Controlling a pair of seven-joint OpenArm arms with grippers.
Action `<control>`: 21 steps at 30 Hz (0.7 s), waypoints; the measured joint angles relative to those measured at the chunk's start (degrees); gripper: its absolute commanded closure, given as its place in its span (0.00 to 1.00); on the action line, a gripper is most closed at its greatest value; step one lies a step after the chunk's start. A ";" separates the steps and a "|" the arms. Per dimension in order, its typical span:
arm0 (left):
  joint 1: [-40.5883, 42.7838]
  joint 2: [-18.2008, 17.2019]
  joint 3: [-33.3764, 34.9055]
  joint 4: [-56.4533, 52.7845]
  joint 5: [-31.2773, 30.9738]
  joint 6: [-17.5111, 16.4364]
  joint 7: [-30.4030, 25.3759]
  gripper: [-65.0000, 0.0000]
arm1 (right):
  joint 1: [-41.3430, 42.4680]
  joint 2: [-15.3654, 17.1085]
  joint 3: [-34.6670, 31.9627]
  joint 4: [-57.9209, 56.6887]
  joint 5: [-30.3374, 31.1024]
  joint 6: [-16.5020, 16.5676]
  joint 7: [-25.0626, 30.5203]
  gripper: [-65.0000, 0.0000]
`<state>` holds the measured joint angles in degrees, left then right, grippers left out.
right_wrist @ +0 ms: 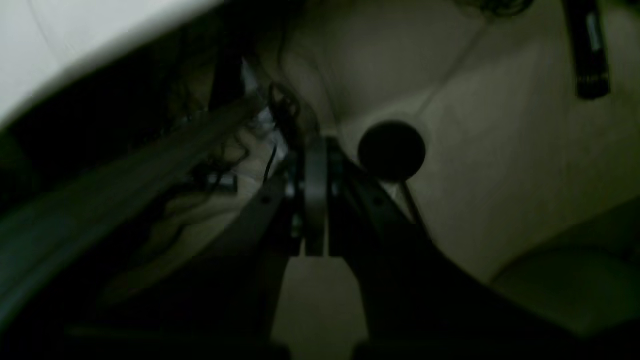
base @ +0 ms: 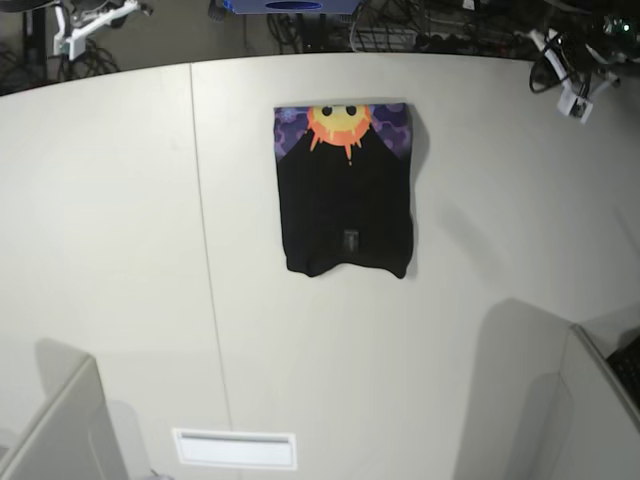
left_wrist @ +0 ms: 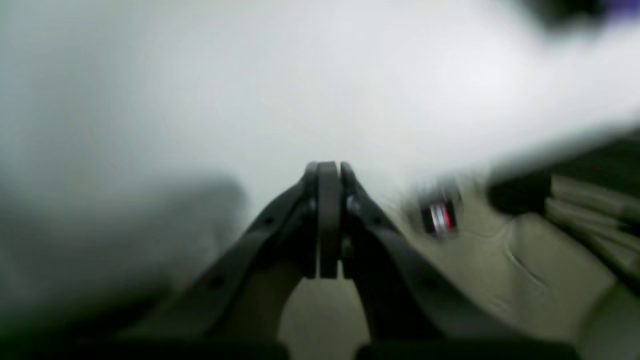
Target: Fold the T-shirt properly
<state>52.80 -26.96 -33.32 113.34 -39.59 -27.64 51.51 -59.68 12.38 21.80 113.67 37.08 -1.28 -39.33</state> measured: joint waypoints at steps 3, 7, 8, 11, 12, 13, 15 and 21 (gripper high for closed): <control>7.21 3.61 0.22 -0.87 2.78 -0.26 -1.95 1.00 | 0.28 5.60 -9.92 -6.67 0.42 0.68 -1.77 1.00; 8.59 9.49 10.43 -6.64 25.70 -0.28 -13.09 1.00 | 5.35 8.79 -23.21 -20.79 -0.09 0.17 2.64 1.00; 8.04 10.56 13.88 -9.84 32.46 -0.24 -17.53 1.00 | 6.69 8.70 -25.94 -23.80 0.11 0.37 4.81 1.00; 5.01 12.46 22.80 -24.41 47.39 -0.26 -29.16 1.00 | 10.56 8.39 -33.99 -32.98 0.39 0.90 10.73 1.00; 2.80 12.81 24.46 -30.51 49.22 -0.28 -32.54 1.00 | 12.33 8.39 -36.24 -36.06 0.13 0.68 12.85 1.00; 0.63 13.18 25.62 -36.46 49.16 -0.37 -35.06 1.00 | 13.90 8.31 -38.49 -39.41 0.42 0.48 15.74 1.00; -5.84 13.38 27.96 -49.57 48.50 -0.24 -39.56 1.00 | 17.70 6.62 -41.38 -46.80 0.17 0.20 20.24 1.00; -28.20 13.68 39.54 -92.24 45.40 0.55 -62.05 1.00 | 31.01 -4.94 -42.64 -84.04 -1.27 0.72 37.51 1.00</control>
<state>24.60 -13.28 6.22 21.10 5.80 -27.09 -10.55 -28.67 7.44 -20.84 29.63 35.81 -0.56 -1.83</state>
